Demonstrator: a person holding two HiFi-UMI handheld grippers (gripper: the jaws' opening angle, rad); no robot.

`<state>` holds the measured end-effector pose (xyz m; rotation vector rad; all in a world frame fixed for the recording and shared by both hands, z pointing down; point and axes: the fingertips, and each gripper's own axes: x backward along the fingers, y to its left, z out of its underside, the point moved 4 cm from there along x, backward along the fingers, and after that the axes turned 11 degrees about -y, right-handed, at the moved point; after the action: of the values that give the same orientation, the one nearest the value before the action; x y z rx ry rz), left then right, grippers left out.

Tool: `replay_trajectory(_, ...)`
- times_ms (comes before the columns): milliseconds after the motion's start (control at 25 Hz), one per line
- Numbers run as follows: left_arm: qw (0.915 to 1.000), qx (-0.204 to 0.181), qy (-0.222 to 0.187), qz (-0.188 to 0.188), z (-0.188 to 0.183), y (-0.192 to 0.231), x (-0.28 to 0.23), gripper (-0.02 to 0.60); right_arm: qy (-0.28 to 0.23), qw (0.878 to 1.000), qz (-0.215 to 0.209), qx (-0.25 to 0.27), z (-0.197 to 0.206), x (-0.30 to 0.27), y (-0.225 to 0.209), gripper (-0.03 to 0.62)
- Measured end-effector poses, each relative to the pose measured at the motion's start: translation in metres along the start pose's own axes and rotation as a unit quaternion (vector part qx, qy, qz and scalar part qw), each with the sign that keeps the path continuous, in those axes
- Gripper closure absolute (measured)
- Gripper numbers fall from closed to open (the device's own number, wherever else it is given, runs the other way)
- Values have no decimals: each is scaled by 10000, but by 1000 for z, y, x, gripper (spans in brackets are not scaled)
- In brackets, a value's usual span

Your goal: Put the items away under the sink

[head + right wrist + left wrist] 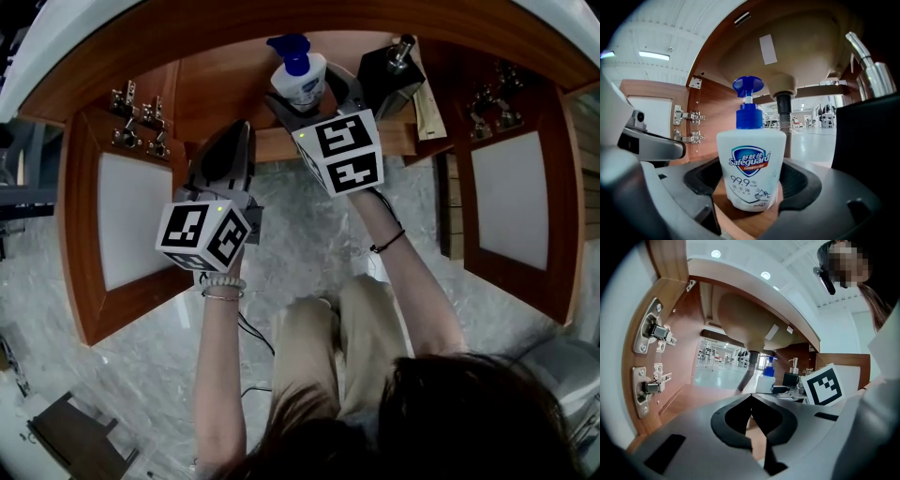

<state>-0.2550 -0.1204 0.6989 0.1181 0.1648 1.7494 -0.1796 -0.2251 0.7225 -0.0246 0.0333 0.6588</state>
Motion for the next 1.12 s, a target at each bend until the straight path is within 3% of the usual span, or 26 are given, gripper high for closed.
replay_trajectory(360,9997,110,182,-96,-19,-15,20,581,180,9989,337,-264,-8,21,4,226)
replay_trajectory(880,9984,296,463,100,-83,-63,36,581,413,9974,240,-536,-85,76,18,230)
replay_trajectory(1040,9978,357,530,189,-104,-83,39,581,480,9968,337,-542,-110,100,19,357)
replay_trajectory(1120,9974,421,545,200,-118,-94,42,581,489,9962,353,-629,-127,111,19,370)
